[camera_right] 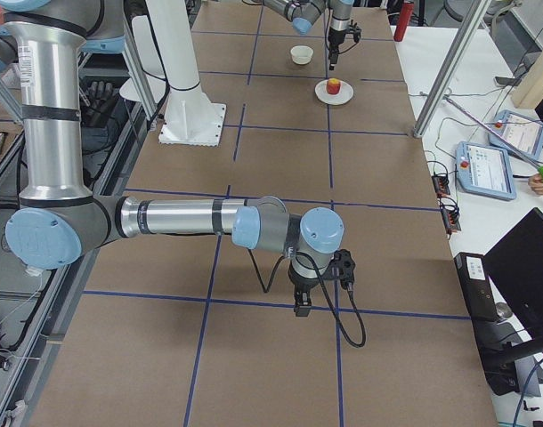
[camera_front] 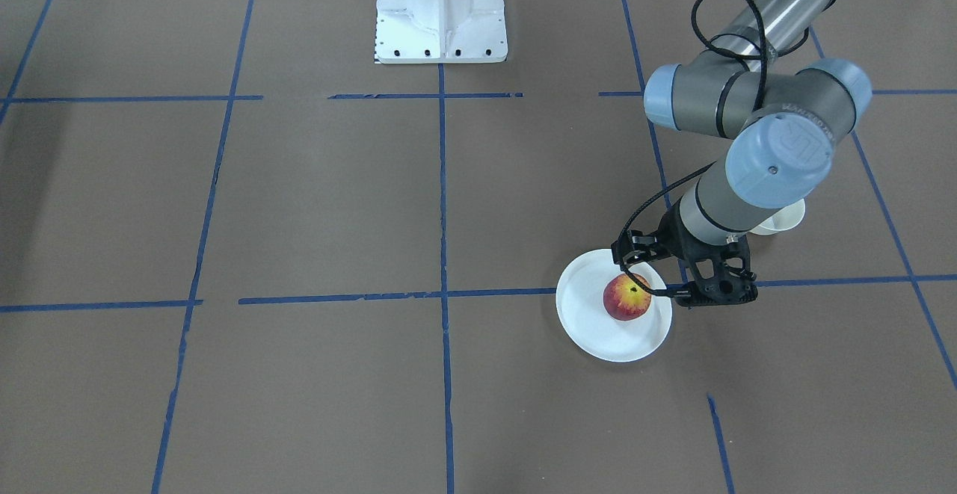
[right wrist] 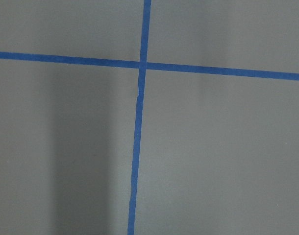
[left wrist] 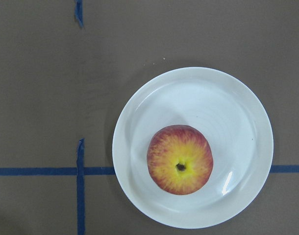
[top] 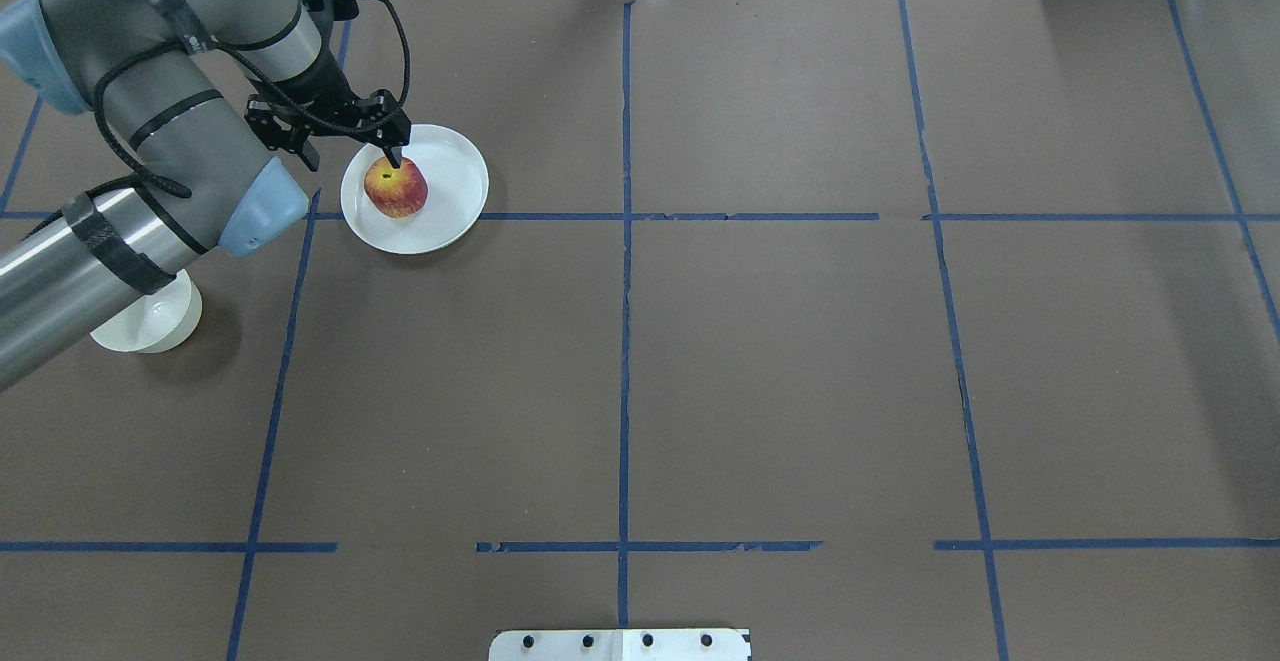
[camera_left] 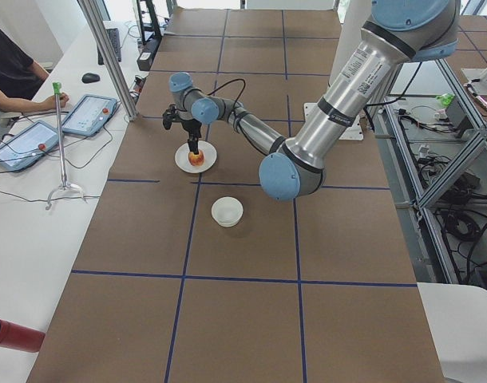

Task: Move apple from plate to bowl
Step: 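Move the left gripper over the apple on the white plate, then lower the left gripper and close it around the red-yellow apple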

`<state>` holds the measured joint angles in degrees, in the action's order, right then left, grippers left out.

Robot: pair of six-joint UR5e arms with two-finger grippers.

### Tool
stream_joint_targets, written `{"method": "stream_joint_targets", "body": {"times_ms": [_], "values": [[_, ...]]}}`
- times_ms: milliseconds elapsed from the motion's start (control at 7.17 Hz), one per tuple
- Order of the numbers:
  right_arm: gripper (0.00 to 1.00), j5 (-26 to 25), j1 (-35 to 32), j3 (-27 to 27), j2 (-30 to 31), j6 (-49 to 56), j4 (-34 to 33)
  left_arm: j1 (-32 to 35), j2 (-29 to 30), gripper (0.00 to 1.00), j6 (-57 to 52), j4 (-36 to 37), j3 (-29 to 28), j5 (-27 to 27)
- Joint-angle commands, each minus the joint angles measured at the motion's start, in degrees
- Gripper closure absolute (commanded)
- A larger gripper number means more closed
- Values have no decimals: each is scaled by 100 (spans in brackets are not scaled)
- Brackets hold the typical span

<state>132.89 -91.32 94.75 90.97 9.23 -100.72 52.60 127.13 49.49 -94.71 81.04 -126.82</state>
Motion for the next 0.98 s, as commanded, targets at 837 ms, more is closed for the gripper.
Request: {"method": "stream_joint_targets", "body": {"times_ms": [837], "values": [[0, 0, 0, 0, 0, 0, 0, -312, 110, 0, 473, -1110, -870, 307]]}}
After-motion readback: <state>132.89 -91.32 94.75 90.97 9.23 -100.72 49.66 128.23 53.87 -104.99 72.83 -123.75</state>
